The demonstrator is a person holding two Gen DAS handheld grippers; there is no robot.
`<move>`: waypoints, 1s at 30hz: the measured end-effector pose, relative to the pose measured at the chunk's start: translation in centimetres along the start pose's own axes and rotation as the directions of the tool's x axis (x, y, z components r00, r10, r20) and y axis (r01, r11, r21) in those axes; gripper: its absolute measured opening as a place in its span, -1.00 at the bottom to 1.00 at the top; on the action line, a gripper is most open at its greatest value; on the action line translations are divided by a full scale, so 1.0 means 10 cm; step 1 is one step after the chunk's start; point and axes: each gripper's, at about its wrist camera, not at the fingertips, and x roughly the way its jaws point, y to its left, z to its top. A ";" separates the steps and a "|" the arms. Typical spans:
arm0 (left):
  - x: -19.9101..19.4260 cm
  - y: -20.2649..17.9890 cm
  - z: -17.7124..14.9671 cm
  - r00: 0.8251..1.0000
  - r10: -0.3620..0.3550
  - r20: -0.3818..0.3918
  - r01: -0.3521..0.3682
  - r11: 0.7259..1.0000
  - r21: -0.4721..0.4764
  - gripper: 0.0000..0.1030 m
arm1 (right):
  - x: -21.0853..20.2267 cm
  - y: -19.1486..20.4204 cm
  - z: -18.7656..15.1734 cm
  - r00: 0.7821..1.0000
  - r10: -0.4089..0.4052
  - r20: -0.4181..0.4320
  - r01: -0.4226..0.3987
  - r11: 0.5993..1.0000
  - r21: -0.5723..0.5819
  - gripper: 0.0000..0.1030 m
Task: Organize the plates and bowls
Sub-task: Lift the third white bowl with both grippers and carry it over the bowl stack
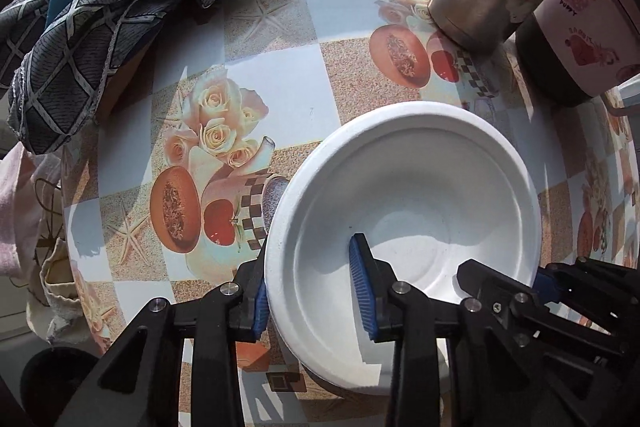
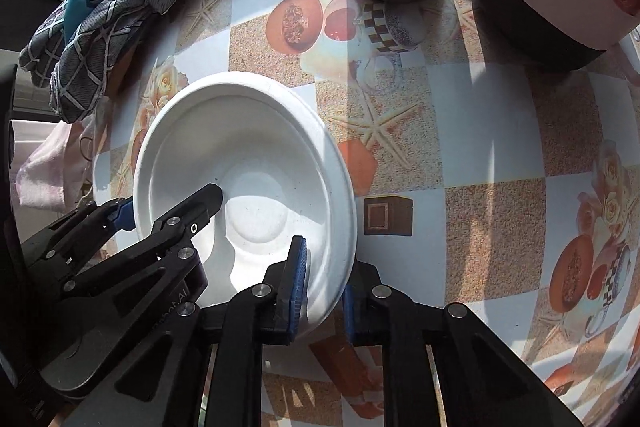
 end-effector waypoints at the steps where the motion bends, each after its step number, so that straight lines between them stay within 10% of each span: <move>1: -0.01 -0.03 -0.08 1.000 0.004 -0.001 -0.004 1.000 0.010 -0.25 | 0.00 0.01 -0.06 1.000 -0.008 -0.009 0.008 1.000 -0.012 -0.66; 30: -0.36 -0.23 -2.17 0.996 -0.056 -0.064 0.055 0.998 -0.017 -0.25 | -0.04 0.23 -1.82 0.989 -0.069 -0.131 0.066 0.998 -0.024 -0.65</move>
